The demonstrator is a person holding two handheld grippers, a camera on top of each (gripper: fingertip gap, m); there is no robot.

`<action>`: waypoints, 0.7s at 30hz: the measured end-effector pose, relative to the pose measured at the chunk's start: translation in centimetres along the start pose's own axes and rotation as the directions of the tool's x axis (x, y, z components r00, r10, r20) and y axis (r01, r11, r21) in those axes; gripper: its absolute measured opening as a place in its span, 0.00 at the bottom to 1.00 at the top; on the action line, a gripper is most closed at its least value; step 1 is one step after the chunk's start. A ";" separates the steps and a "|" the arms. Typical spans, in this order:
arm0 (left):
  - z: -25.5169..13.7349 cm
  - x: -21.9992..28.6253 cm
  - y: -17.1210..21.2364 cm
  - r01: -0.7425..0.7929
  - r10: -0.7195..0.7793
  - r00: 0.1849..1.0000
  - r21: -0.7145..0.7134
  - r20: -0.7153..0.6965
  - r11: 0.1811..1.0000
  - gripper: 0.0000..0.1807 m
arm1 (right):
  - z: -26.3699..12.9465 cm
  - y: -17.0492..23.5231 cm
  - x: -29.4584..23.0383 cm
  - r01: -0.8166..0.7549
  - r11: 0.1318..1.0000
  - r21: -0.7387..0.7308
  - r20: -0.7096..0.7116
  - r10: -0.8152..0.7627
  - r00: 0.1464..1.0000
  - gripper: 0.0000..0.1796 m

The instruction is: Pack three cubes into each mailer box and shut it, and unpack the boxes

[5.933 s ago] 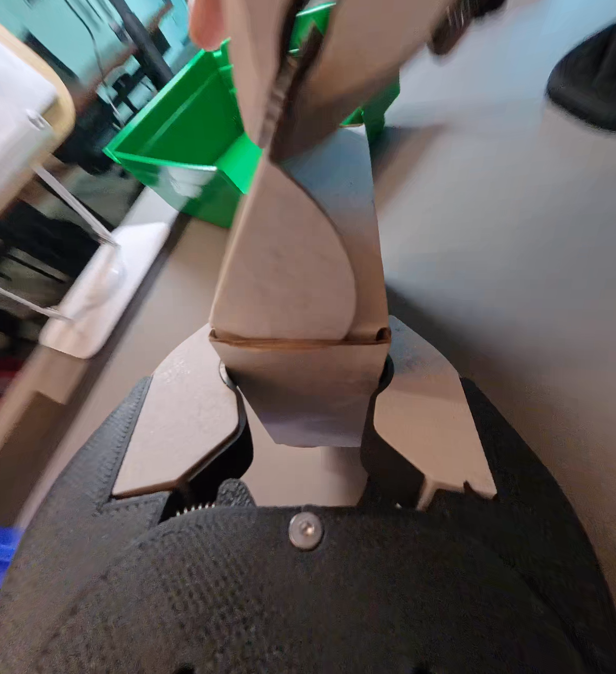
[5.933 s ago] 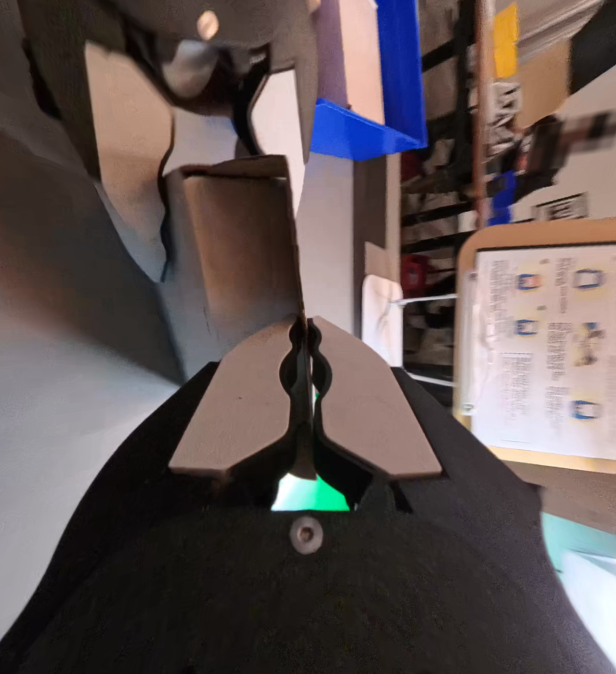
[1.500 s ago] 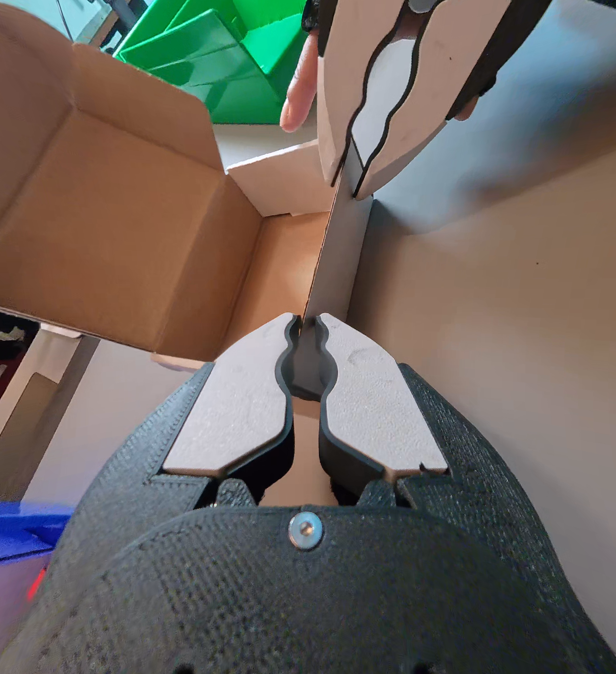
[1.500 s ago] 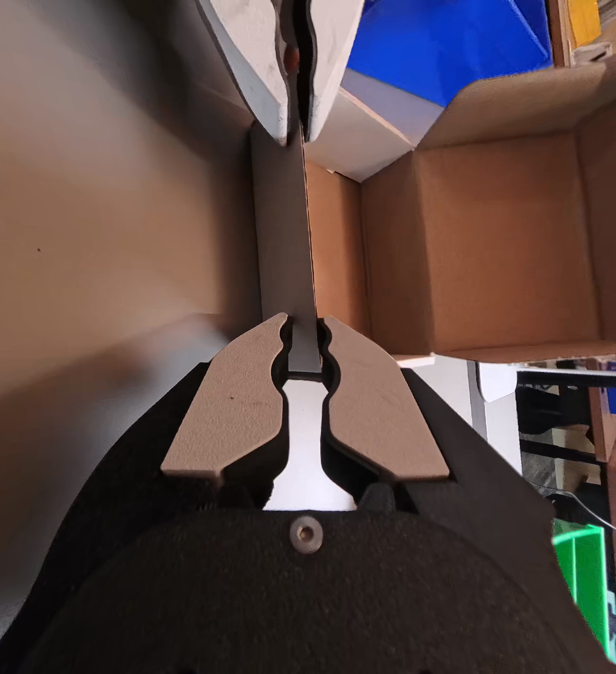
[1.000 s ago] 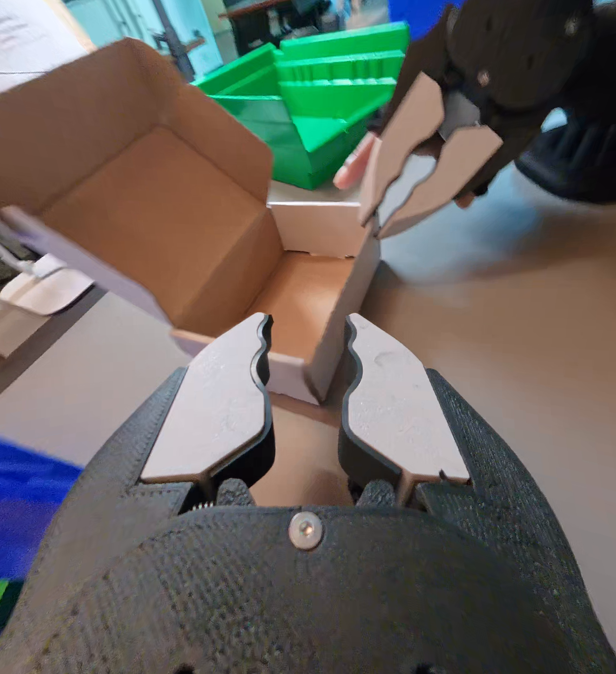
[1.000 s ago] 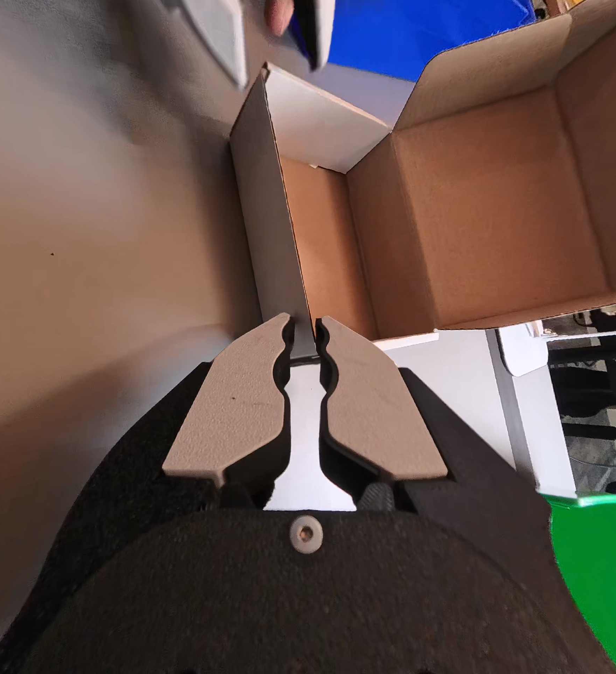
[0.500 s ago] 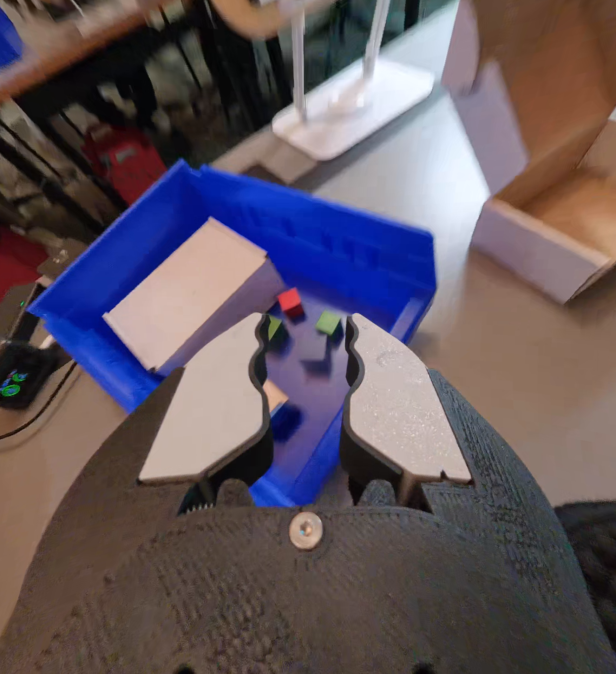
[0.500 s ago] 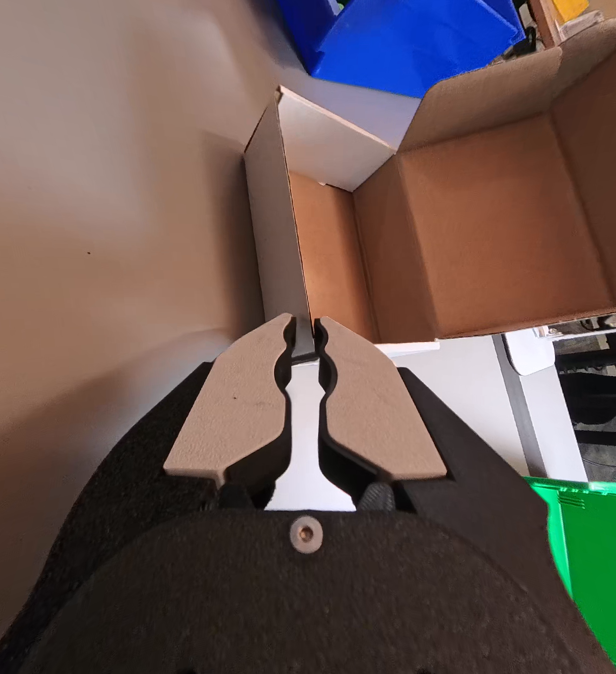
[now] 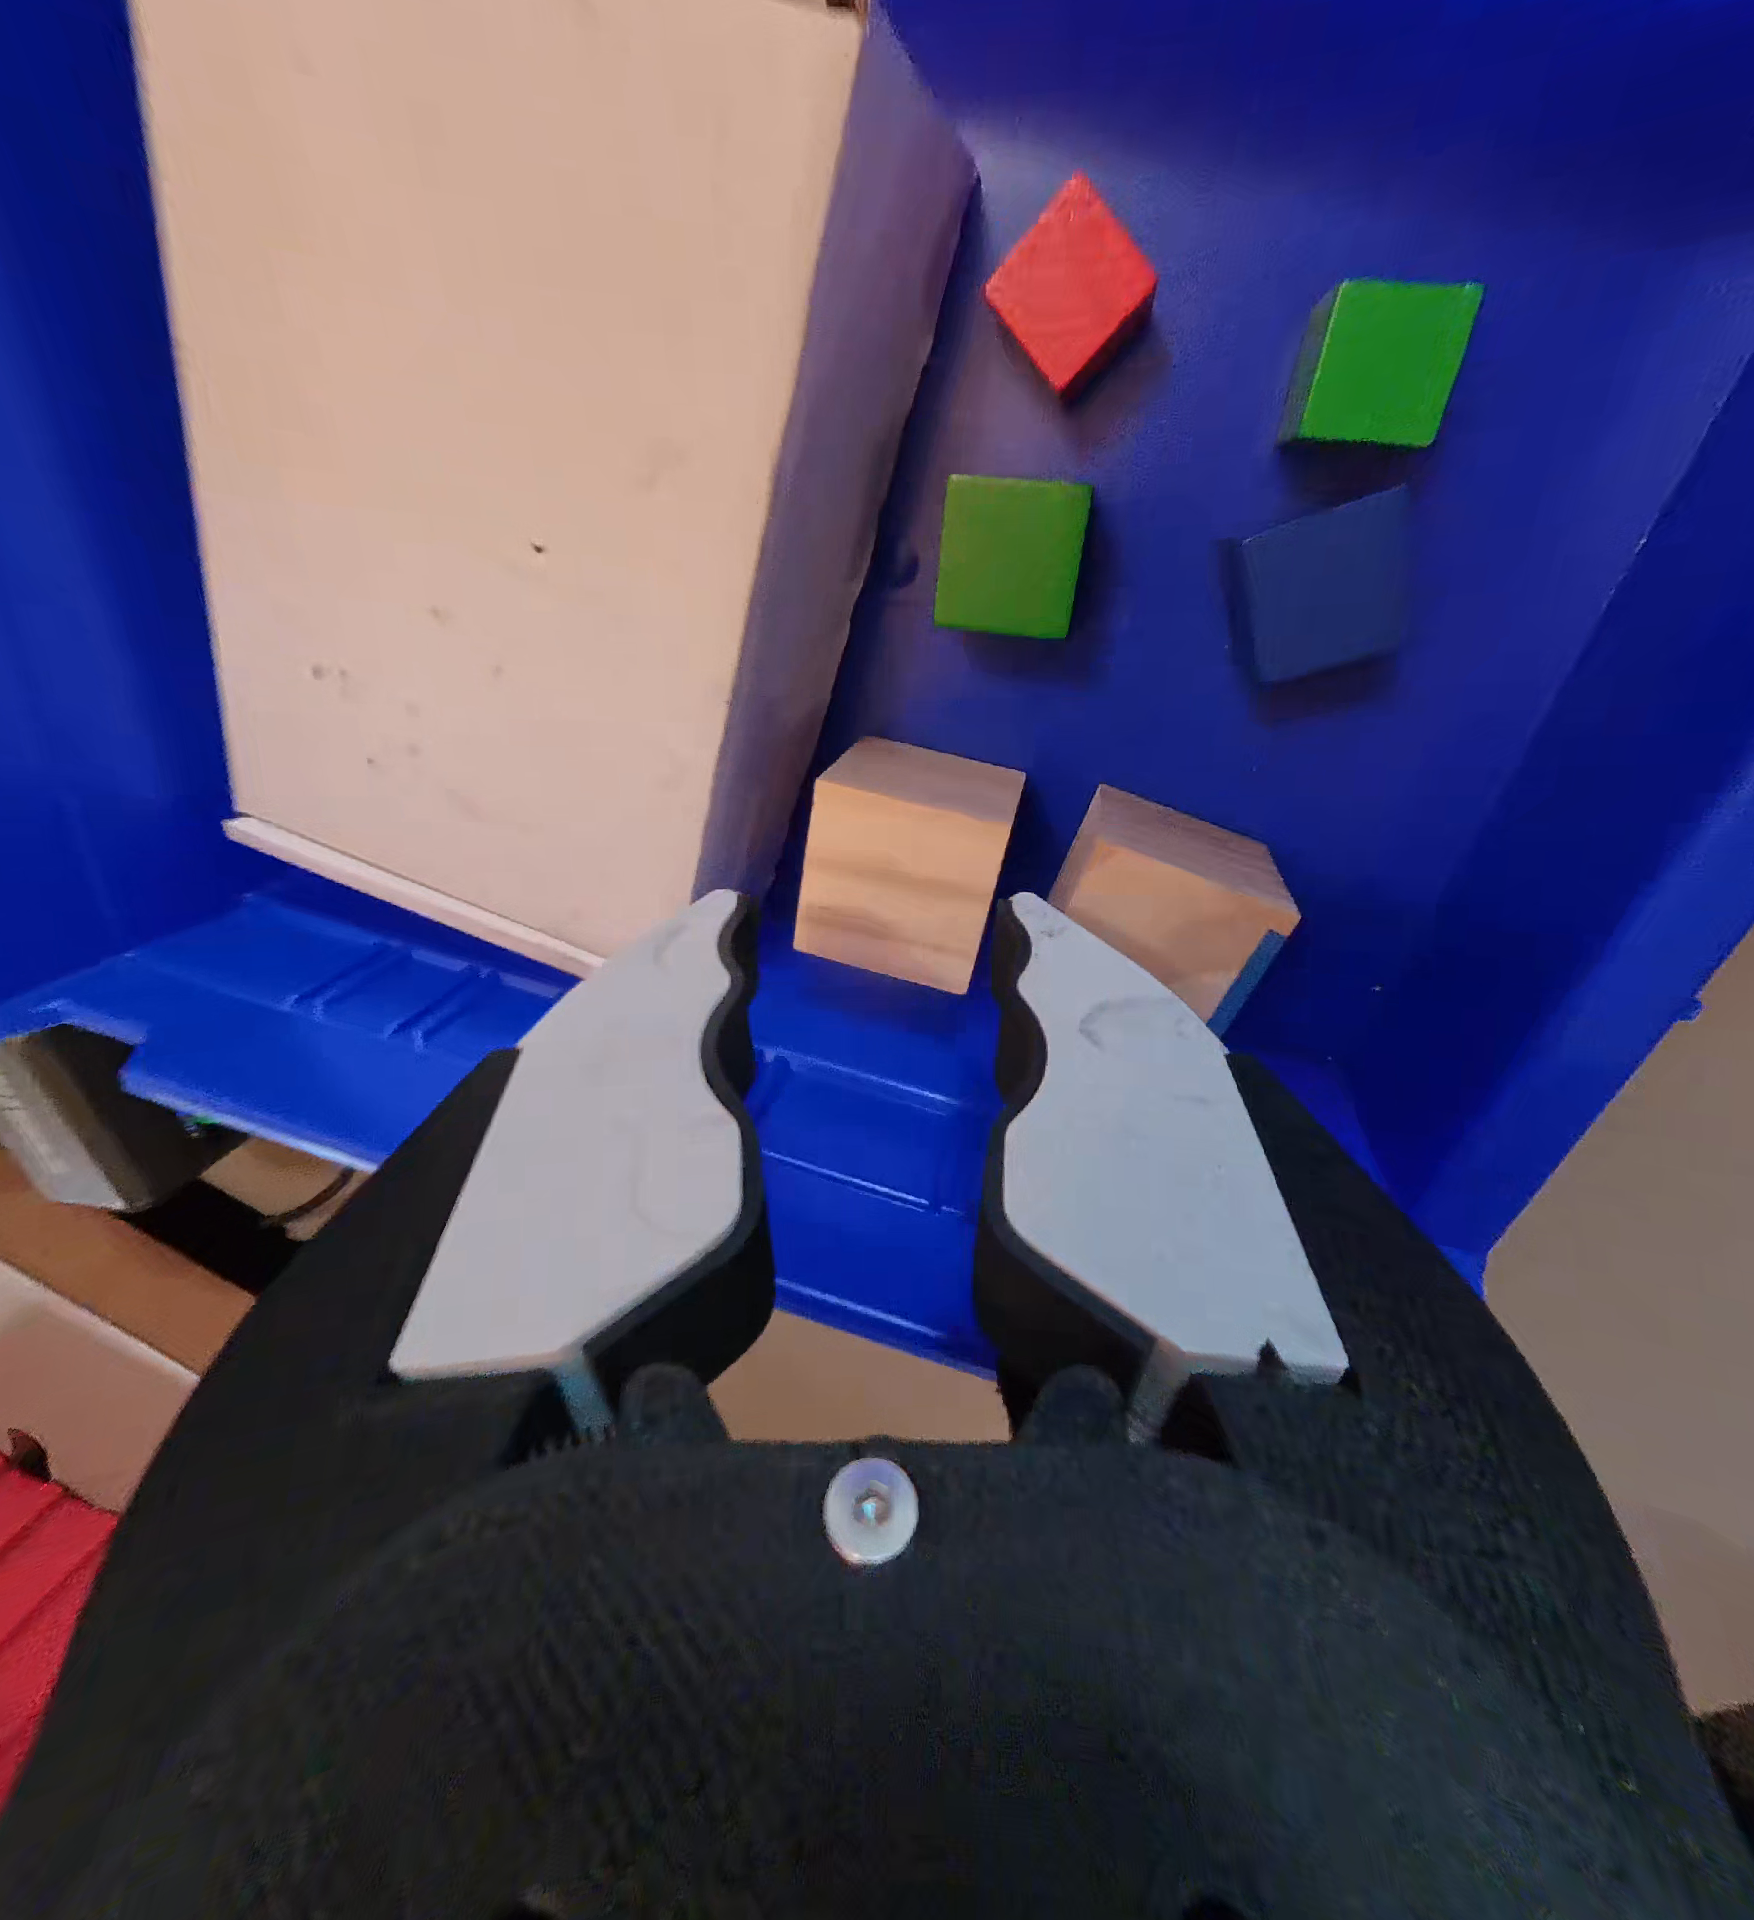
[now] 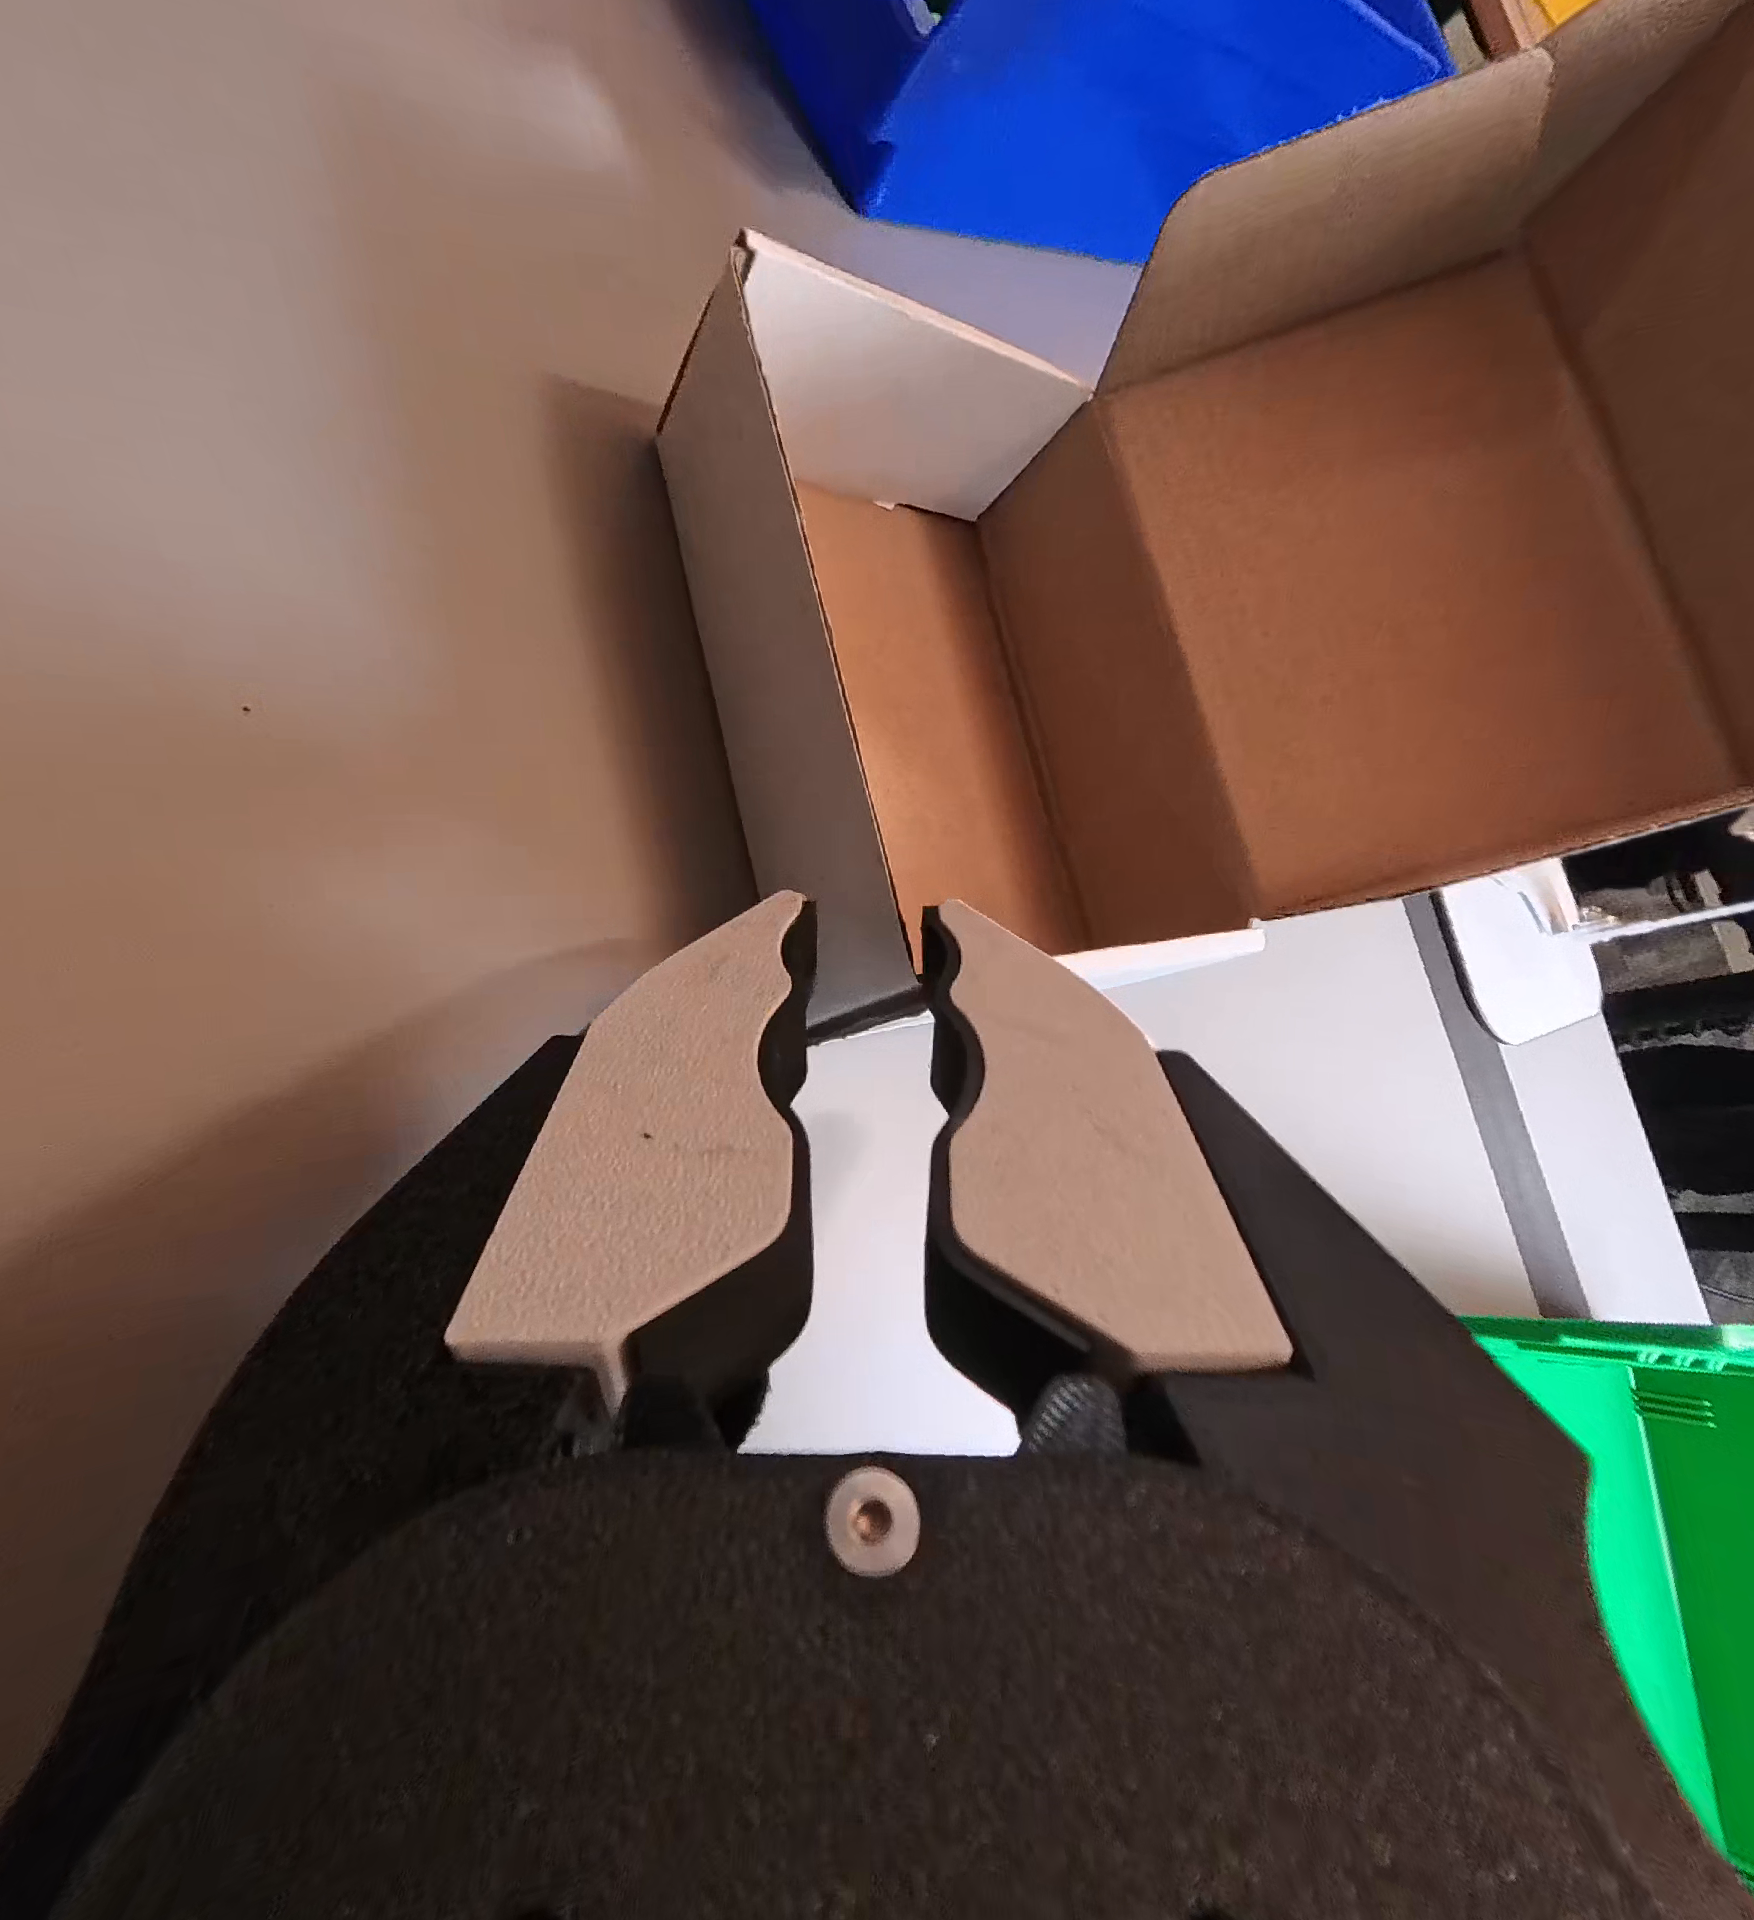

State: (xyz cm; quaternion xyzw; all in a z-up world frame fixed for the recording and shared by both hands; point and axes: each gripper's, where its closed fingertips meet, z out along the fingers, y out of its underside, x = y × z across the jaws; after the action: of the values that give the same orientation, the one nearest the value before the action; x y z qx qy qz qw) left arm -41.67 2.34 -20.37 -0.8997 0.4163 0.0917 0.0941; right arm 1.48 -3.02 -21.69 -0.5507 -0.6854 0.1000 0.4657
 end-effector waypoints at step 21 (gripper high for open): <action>2.0 0.7 -0.1 -0.116 0.106 0.992 -0.143 -0.072 0.983 0.23 | 0.1 0.2 0.0 -0.039 0.999 0.012 0.016 0.039 0.999 0.11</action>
State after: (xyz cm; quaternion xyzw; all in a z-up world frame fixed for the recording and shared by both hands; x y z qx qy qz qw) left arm -41.32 2.34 -22.44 -0.8821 0.4607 0.0982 0.0091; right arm 1.55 -2.87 -21.90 -0.5603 -0.6777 0.1174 0.4616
